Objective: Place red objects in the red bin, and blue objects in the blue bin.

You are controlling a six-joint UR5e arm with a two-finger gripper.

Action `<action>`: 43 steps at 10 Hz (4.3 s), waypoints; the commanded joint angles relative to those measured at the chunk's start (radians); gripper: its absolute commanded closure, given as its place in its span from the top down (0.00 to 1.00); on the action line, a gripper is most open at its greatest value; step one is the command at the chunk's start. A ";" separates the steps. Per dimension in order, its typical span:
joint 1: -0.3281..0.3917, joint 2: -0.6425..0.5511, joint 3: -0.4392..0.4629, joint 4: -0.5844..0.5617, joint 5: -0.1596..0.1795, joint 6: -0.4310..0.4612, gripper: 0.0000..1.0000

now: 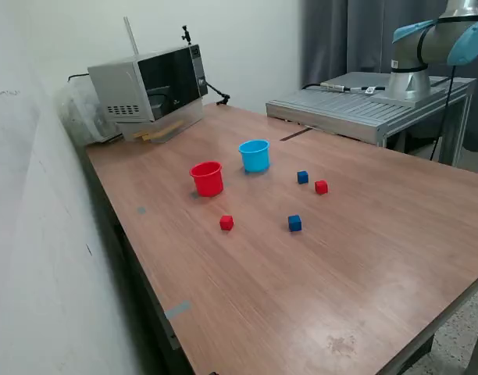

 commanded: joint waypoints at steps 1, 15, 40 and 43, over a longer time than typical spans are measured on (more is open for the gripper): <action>0.000 -0.001 0.000 0.000 0.000 0.000 1.00; 0.000 -0.001 0.000 0.000 0.000 0.000 1.00; 0.212 0.733 -0.121 -0.670 0.247 -0.534 1.00; 0.210 0.791 -0.162 -0.660 0.249 -0.817 1.00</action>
